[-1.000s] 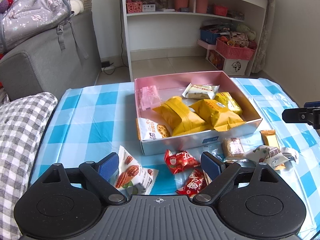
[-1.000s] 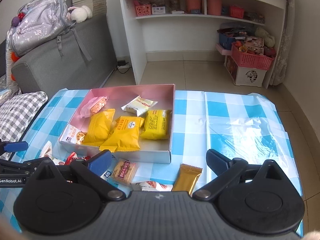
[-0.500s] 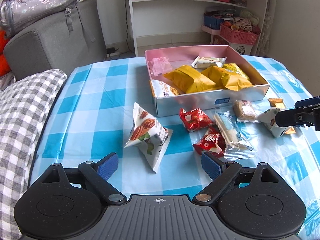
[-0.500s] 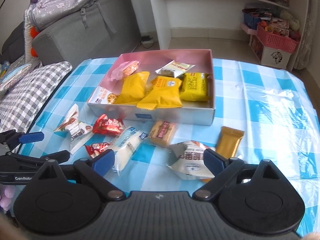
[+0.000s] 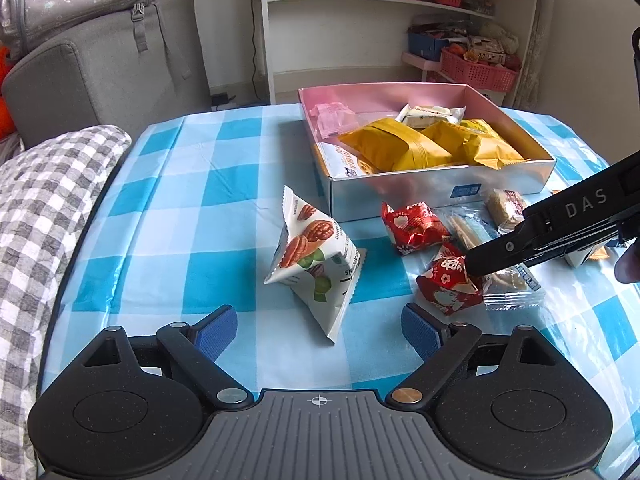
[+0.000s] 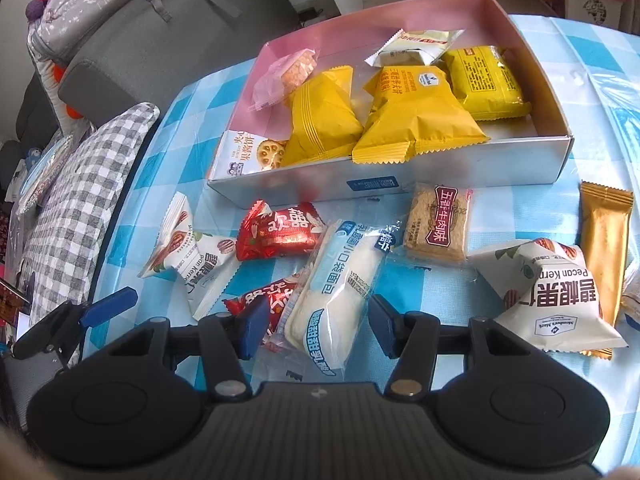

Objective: Organize snacks
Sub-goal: 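Grasp the white nut-print triangle packet with left tool while right tool grasps white-blue milk bar, then carry both held snacks over the pink box and lower them inside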

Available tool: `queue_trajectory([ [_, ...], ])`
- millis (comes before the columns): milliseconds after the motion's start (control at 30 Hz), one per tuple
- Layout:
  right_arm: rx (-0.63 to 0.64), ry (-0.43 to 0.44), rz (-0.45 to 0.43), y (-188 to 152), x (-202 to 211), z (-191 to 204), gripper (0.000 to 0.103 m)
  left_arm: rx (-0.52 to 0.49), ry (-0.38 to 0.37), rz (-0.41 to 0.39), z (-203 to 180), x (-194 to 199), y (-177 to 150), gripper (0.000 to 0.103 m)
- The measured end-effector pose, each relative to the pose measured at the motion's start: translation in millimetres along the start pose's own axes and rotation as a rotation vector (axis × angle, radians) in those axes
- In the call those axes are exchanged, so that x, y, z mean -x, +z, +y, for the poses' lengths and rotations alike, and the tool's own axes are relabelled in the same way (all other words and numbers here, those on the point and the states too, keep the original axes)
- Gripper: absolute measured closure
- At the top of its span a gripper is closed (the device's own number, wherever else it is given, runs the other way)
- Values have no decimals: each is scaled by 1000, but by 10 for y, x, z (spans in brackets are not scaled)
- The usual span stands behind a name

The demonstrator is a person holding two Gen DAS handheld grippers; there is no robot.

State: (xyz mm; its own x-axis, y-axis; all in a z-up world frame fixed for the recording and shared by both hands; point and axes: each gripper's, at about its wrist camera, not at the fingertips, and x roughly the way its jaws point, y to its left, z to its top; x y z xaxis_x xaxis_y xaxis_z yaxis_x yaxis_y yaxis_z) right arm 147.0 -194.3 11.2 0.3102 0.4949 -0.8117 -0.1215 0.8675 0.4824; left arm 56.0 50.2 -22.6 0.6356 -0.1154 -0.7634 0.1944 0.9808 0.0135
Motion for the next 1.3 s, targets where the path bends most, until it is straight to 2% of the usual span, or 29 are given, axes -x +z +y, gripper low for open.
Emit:
queue_trajectory([
  [233,-36,1,-10,22,18,-49,75,7,-26,-21,-10,-73,29,14],
  [433,-8,-20,-14,-7,102,-78,84,87,-46,-27,34,-189,85,16],
  [700,-3,-16,-4,-1,138,-150,86,251,-67,-17,149,-391,227,33],
  [800,0,-12,5,17,114,-146,86,342,-72,10,228,-493,263,41],
  [867,-10,-11,11,32,92,-144,85,403,-65,14,282,-543,267,50],
  [967,-29,-12,12,17,49,-150,83,461,-51,13,315,-557,289,50],
  [1133,-2,-28,15,-33,-5,-121,81,476,-18,9,269,-557,293,52],
  [1300,6,-21,6,-44,15,-137,82,479,-8,22,263,-554,316,59],
])
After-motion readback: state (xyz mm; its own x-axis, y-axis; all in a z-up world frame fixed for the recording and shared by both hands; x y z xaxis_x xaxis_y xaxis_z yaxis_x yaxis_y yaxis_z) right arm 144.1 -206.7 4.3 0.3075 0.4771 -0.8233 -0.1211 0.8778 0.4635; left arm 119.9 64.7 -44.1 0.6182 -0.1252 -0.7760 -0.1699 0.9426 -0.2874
